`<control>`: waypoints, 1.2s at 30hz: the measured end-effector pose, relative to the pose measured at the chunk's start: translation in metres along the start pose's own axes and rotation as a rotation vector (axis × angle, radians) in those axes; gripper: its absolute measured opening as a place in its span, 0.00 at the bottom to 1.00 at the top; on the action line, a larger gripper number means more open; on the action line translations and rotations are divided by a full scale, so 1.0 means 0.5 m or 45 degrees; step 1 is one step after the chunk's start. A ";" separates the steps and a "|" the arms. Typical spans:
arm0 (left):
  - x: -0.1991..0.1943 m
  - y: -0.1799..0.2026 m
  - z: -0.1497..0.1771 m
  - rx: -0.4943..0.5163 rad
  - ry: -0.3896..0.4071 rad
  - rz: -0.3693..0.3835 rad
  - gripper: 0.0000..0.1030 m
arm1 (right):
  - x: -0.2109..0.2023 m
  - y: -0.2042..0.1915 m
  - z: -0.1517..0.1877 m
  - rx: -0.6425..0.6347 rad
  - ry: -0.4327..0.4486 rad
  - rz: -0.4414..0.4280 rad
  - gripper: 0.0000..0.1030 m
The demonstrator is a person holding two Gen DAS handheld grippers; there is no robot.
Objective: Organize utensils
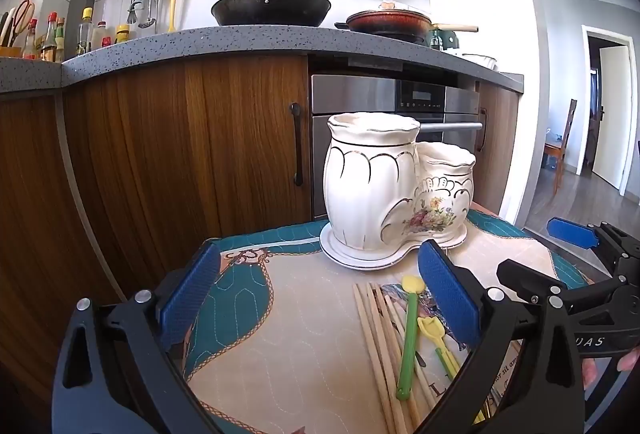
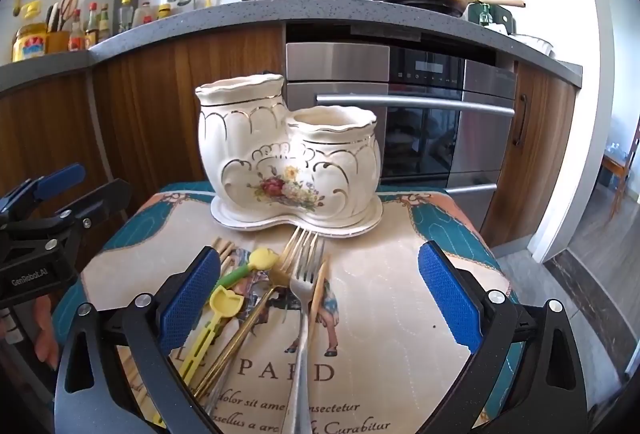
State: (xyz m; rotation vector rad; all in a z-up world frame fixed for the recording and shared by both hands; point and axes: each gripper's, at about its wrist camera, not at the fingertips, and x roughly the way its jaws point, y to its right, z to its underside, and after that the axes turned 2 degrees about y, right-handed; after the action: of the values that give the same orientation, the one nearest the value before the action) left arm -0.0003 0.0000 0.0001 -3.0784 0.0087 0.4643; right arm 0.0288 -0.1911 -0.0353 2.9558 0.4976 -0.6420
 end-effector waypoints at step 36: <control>0.005 -0.001 0.003 -0.010 -0.027 0.006 0.95 | -0.007 0.016 0.002 0.024 0.028 0.033 0.96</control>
State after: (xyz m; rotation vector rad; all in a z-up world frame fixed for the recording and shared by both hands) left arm 0.0017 0.0005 -0.0021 -3.0817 0.0136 0.4984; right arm 0.0277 -0.1998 -0.0349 2.9847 0.4571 -0.6154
